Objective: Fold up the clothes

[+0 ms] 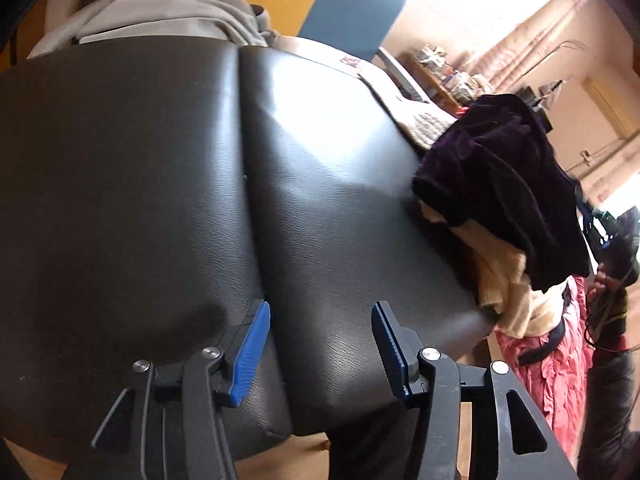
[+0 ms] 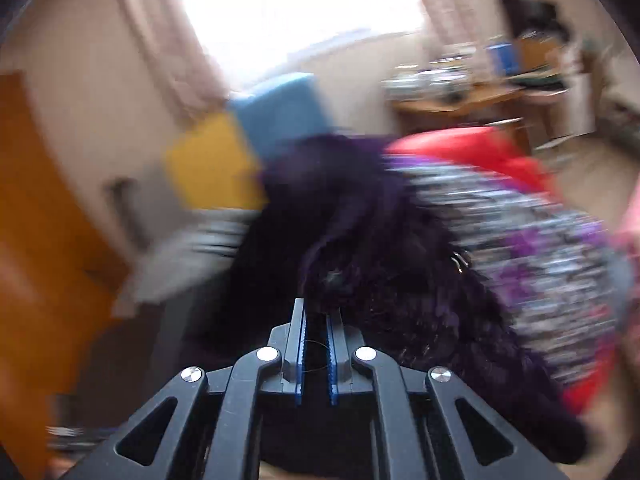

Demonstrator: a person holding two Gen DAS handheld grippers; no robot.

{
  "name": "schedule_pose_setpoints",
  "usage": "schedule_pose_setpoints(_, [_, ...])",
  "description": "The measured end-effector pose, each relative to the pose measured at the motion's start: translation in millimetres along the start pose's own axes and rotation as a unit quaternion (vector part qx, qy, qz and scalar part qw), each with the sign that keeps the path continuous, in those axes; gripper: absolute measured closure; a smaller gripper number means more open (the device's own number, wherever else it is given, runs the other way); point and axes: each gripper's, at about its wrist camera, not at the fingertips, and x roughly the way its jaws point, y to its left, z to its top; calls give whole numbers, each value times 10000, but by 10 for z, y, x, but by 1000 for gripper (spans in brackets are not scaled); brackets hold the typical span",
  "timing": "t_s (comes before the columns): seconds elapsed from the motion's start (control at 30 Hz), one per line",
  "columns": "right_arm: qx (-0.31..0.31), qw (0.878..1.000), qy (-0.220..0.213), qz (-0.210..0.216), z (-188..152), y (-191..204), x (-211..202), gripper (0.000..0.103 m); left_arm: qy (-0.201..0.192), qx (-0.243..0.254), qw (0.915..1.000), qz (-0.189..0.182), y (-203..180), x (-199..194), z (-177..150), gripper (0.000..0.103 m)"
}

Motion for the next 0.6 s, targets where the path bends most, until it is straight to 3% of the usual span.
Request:
schedule_pose_setpoints(0.07, [185, 9944, -52, 1036, -86, 332, 113, 96, -86, 7, 10000, -45, -5, -81, -44, 45])
schedule_pose_setpoints(0.13, [303, 9771, -8, 2106, -169, 799, 323, 96, -191, -18, 9998, -59, 6, -174, -92, 43])
schedule_pose_setpoints(0.23, [83, 9572, 271, 2879, -325, 1581, 699, 95, -397, -181, 9990, -70, 119, -364, -165, 42])
schedule_pose_setpoints(0.27, [-29, 9551, 400, 2935, -378, 1794, 813, 93, -472, -239, 9986, -54, 172, -429, -191, 40])
schedule_pose_setpoints(0.37, [-342, 9550, 738, 2854, -571, 2305, 1067, 86, -744, -371, 9965, 62, 367, -659, -305, 36])
schedule_pose_setpoints(0.43, [-545, 9633, 775, 2512, -684, 2409, 1057, 84, -851, -279, 9958, 183, 436, -749, -351, 36])
schedule_pose_setpoints(0.53, [-1114, 9819, 449, 1463, -700, 2263, 819, 83, -935, -36, 9950, 351, 474, -820, -387, 32])
schedule_pose_setpoints(0.6, [-1519, 9872, 62, 486, -654, 1961, 562, 79, -899, 123, 9951, 381, 417, -769, -366, 30])
